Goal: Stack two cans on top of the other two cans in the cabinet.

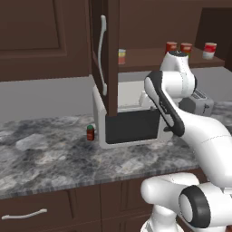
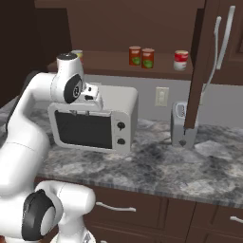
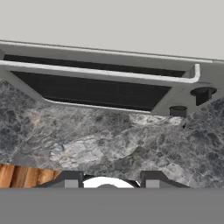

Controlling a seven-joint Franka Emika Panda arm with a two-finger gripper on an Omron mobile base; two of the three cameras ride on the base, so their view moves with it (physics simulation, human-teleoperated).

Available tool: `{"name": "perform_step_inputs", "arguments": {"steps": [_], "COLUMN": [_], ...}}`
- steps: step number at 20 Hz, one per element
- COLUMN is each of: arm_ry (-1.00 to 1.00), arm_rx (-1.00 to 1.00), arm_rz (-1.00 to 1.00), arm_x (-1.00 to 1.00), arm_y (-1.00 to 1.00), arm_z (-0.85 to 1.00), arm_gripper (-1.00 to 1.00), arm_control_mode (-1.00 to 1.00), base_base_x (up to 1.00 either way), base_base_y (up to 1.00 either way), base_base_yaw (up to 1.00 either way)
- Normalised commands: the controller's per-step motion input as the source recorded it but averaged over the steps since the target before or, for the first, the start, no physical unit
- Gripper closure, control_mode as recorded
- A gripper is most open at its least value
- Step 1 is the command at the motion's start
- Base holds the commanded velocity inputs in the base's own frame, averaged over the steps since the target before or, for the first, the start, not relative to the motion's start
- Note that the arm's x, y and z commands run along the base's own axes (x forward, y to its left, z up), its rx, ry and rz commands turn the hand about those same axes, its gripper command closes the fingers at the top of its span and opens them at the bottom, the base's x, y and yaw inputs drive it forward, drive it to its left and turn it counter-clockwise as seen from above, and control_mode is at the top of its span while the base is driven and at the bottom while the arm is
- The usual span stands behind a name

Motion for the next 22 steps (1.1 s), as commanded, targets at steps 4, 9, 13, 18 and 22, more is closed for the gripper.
{"name": "perform_step_inputs", "arguments": {"steps": [4, 9, 13, 18, 22], "arm_ry": [-0.05, -0.36, -0.2, -0.17, -0.21], "arm_rx": [0.0, 0.03, 0.02, 0.0, 0.0], "arm_rz": [0.0, -0.04, -0.18, -0.22, -0.19], "arm_x": [-0.14, -0.26, -0.08, -0.01, 0.0], "arm_y": [-0.01, -0.03, -0.1, -0.12, -0.16], "arm_z": [0.0, 0.11, 0.38, 0.47, 0.38], "arm_gripper": [-1.0, -1.0, -1.0, -1.0, -1.0], "arm_control_mode": [-1.0, -1.0, -1.0, -1.0, -1.0], "base_base_x": [0.0, 0.0, 0.0, 0.0, 0.0], "base_base_y": [0.0, 0.0, 0.0, 0.0, 0.0], "base_base_yaw": [0.0, 0.0, 0.0, 0.0, 0.0]}}
